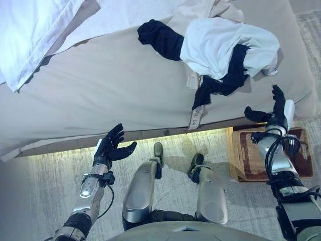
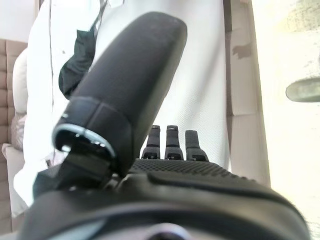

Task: Pick up the clothes from the bed and place them into the basket

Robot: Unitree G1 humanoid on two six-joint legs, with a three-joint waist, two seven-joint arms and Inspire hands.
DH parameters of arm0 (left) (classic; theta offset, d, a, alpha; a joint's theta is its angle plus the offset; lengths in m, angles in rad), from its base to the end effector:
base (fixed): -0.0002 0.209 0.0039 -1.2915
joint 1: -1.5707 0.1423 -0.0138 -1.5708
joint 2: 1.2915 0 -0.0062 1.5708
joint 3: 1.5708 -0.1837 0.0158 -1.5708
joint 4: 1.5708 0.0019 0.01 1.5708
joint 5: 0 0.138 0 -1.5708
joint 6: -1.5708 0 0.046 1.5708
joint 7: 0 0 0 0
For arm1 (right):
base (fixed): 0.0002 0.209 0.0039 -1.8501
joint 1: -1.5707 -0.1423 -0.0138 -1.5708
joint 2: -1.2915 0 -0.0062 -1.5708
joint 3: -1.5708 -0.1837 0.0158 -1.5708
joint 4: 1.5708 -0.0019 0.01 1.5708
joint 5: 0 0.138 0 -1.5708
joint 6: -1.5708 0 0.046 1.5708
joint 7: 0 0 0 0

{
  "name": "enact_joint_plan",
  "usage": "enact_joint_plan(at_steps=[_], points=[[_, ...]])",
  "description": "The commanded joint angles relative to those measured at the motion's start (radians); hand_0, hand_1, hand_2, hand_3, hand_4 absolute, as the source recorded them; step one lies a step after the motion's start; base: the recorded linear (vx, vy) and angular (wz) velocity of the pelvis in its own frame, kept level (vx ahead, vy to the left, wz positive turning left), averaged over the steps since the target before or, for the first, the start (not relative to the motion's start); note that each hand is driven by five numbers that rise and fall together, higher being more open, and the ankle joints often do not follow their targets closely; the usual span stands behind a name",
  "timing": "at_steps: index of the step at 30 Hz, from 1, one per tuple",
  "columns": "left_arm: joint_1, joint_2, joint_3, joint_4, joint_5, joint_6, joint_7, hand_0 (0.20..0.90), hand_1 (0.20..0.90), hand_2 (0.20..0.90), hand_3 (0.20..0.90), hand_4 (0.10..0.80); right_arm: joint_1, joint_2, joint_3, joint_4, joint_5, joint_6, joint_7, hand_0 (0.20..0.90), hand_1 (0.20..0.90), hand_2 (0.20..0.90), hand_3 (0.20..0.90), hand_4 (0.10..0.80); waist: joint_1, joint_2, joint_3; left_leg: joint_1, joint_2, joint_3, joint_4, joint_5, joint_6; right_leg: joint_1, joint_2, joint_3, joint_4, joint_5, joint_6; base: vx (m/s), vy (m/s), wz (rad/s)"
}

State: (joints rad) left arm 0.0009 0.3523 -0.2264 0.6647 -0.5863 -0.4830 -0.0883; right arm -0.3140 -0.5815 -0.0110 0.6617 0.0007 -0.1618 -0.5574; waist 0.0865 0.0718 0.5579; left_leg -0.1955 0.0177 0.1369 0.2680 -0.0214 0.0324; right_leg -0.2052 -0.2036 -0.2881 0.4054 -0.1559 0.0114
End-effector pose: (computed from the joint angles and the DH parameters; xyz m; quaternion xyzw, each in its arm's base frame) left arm 0.1639 0.2243 -0.0411 -0.0631 0.1013 0.0236 0.9926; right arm 0.2464 -0.2952 0.0520 -0.2833 0.0032 -0.3366 0.8980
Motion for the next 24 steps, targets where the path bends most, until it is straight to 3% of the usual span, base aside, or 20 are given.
enact_joint_plan(at_steps=[1,7,12,18,24], points=[[0.079,0.004,0.063,-0.052,0.018,-0.067,0.014,0.900,0.900,0.900,0.900,0.800,-0.013,-0.074,-0.059,-0.104,-0.023,-0.129,-0.103,0.900,0.900,0.900,0.900,0.800,-0.007,-0.014,-0.113,0.011,0.048,-0.011,0.003,-0.057,-0.044,0.017,-0.012,-0.003,0.002,0.012,0.027,0.012,0.014,-0.17],[0.060,0.017,0.060,-0.055,0.012,-0.050,0.013,0.900,0.900,0.900,0.900,0.800,-0.059,-0.113,-0.088,-0.119,-0.027,-0.118,-0.098,0.900,0.900,0.900,0.900,0.800,-0.005,-0.014,-0.107,0.004,0.048,-0.011,0.014,-0.061,-0.044,0.008,-0.013,-0.004,0.017,0.008,0.025,-0.006,-0.003,-0.03],[0.035,0.035,0.040,-0.051,0.007,-0.045,0.018,0.900,0.900,0.900,0.900,0.800,-0.181,-0.220,-0.075,-0.051,0.034,-0.066,-0.022,0.900,0.900,0.900,0.900,0.800,0.015,-0.011,-0.093,-0.025,0.044,-0.018,0.028,-0.057,-0.051,-0.012,-0.016,-0.017,0.034,0.002,0.017,-0.053,-0.043,0.01],[0.010,0.061,0.005,-0.055,-0.002,-0.045,0.018,0.900,0.900,0.900,0.900,0.800,-0.399,-0.346,0.021,0.091,0.054,0.027,0.042,0.900,0.900,0.900,0.900,0.800,0.045,0.009,-0.055,-0.094,0.032,-0.032,0.077,-0.052,-0.053,-0.079,-0.023,-0.032,0.112,-0.017,-0.005,-0.072,-0.056,0.04],[0.010,0.073,-0.017,-0.065,-0.006,-0.065,0.014,0.900,0.900,0.900,0.900,0.800,-0.568,-0.410,0.136,0.153,0.057,0.127,0.074,0.900,0.900,0.900,0.900,0.800,0.062,0.029,-0.038,-0.170,0.022,-0.045,0.113,-0.046,-0.053,-0.166,-0.023,-0.037,0.191,-0.043,-0.027,-0.055,-0.066,0.05]])
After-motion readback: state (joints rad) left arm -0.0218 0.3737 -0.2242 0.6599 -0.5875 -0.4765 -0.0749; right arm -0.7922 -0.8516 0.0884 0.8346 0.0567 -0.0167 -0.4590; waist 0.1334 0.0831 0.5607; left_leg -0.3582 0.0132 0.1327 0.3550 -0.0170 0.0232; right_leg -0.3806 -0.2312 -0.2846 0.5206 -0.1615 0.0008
